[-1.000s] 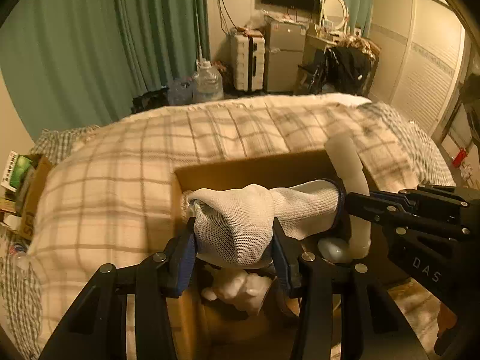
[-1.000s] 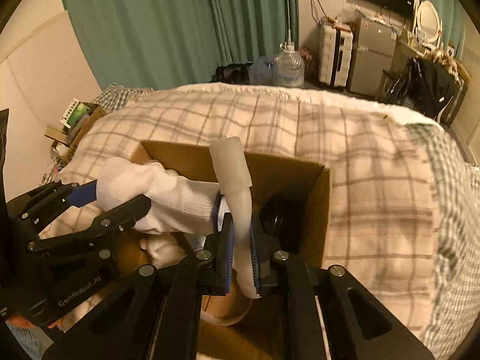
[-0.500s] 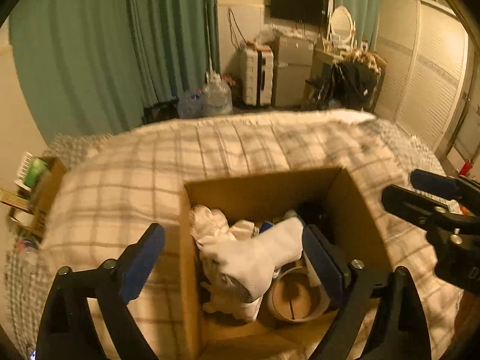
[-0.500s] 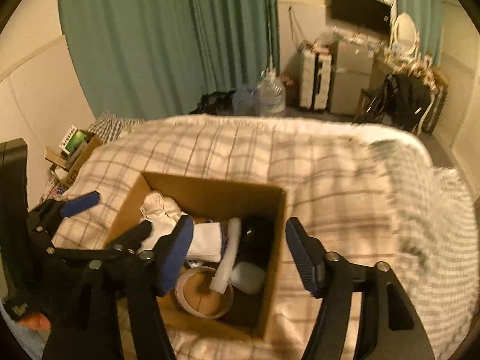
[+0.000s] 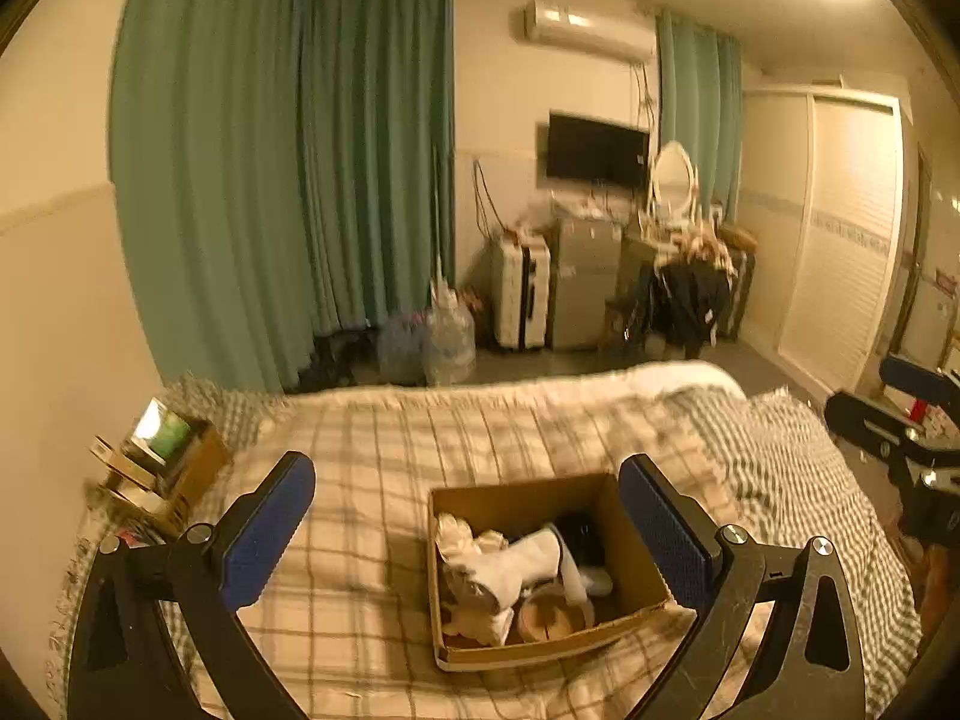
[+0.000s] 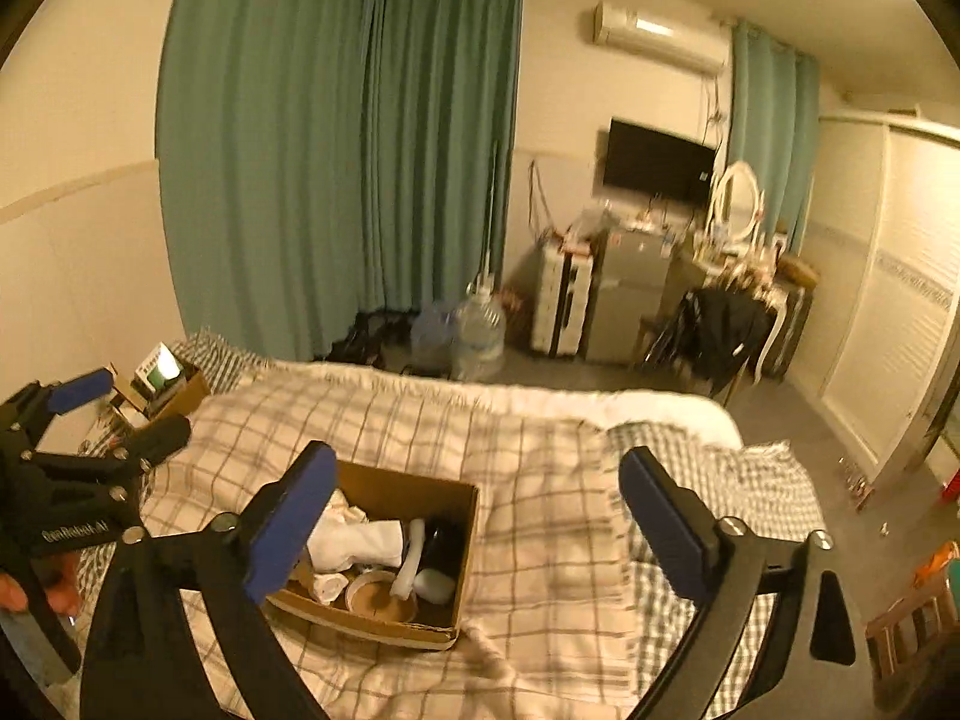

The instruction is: Organize objects

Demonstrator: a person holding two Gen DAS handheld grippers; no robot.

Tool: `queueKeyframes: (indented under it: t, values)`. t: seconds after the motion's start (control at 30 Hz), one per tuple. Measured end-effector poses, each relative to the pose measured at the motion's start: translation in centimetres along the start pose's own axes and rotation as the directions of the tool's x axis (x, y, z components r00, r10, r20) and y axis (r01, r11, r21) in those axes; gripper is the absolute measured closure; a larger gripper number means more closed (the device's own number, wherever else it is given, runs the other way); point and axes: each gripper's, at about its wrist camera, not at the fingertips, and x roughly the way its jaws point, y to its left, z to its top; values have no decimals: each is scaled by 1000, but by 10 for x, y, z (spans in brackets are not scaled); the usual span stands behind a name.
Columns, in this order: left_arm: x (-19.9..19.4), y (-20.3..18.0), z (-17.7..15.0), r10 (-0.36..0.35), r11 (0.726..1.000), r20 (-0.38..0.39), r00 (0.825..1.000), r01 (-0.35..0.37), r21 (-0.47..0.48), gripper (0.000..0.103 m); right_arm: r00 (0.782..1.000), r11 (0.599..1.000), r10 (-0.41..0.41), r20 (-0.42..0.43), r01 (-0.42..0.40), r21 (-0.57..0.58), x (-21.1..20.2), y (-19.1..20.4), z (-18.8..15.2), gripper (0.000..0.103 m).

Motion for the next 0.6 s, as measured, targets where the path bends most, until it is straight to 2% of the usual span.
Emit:
queueKeyframes:
  t: [0.07,0.2,0.33,0.57,0.6]
  values:
    - [-16,0,-2,5,1000,36,999,-6,5,0,1000,1000,-11,26,11,7,-14,1,-3,0]
    - [-35,-2,-15,-6,1000,82,997,6,2,0,996,999,-39,79,38,14,-35,2,-19,1]
    - [-44,-2,-41,-2,1000,113,994,3,-11,0,990,998,-63,130,63,2,-46,5,-42,1]
    - [-32,-1,-100,75,996,164,984,-67,-58,0,982,998,-64,175,61,22,-22,11,-92,1]
    - [-27,0,-108,67,997,158,985,-60,-50,0,983,998,-65,173,62,21,-15,12,-103,0]
